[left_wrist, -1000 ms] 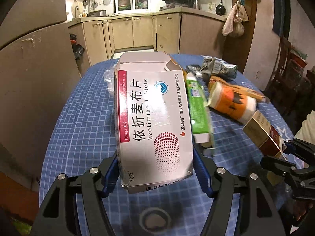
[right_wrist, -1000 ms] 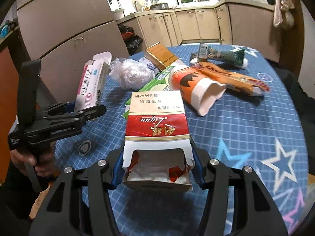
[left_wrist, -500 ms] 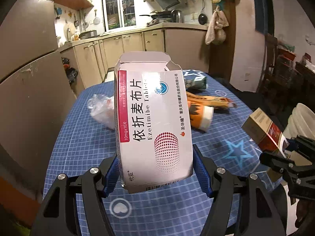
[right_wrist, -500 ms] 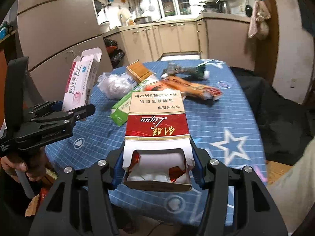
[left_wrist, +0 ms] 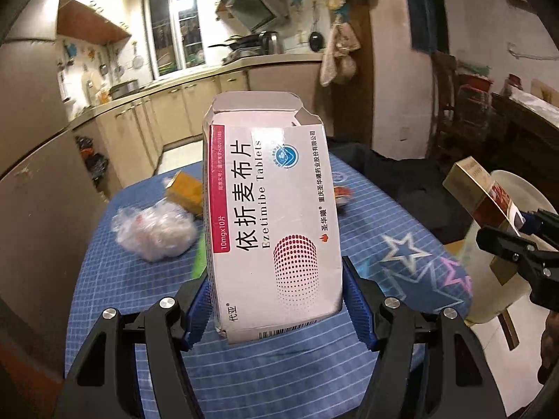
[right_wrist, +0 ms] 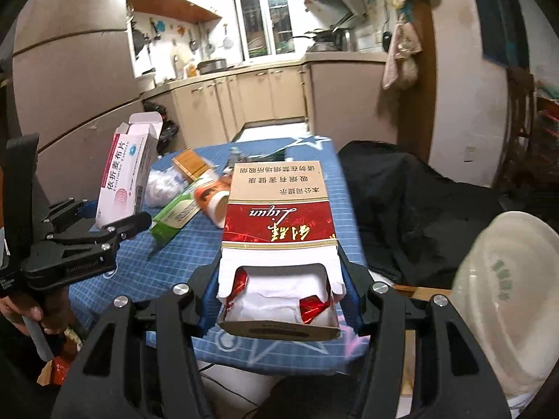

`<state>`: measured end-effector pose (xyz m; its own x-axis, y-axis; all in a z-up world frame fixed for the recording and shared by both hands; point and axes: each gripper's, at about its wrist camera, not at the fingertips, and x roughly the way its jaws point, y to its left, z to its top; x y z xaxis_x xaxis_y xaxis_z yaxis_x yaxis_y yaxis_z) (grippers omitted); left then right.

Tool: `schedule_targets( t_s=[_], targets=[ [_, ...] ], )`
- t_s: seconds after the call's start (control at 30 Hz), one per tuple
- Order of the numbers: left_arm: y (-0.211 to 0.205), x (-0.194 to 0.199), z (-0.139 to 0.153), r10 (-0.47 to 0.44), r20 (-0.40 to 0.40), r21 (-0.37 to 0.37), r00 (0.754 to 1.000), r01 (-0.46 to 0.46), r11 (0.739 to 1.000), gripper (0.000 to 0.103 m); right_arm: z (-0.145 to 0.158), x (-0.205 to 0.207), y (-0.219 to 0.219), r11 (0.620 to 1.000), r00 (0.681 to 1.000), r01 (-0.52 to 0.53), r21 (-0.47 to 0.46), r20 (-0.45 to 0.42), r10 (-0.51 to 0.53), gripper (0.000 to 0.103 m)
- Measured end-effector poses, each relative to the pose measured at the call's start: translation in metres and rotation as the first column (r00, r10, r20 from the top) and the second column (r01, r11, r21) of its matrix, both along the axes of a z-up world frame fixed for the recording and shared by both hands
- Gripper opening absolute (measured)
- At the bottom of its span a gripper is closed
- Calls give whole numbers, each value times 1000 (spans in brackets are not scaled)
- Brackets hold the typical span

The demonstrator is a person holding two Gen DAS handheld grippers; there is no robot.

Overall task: Collect trash
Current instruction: 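Carry both boxes over the white bucket and open both tools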

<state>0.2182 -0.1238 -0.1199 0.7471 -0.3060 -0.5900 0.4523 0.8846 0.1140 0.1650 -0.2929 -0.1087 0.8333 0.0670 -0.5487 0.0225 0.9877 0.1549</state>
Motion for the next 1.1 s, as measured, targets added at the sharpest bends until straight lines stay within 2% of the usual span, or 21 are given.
schedule_targets(
  t_s=[0.23, 0.5, 0.7, 0.93, 1.1],
  targets=[
    [-51, -10, 2, -115, -3, 6, 993, 115, 993, 68, 7, -24, -30, 997, 996, 81, -12, 32, -81, 53],
    [-124, -27, 1, -259, -6, 31, 966, 259, 965, 68, 10, -53, -75, 981, 980, 193, -30, 48, -191, 53],
    [-176, -41, -1, -363, -21, 43, 932, 364, 931, 68, 13, -76, -110, 957, 957, 286, -50, 61, -283, 53],
    [-231, -55, -3, -462, -33, 67, 886, 464, 883, 68, 15, -104, -155, 910, 914, 404, -96, 64, -400, 53],
    [-275, -59, -4, -540, -52, 59, 840, 542, 838, 68, 10, -117, -185, 875, 886, 462, -144, 42, -461, 53]
  ],
)
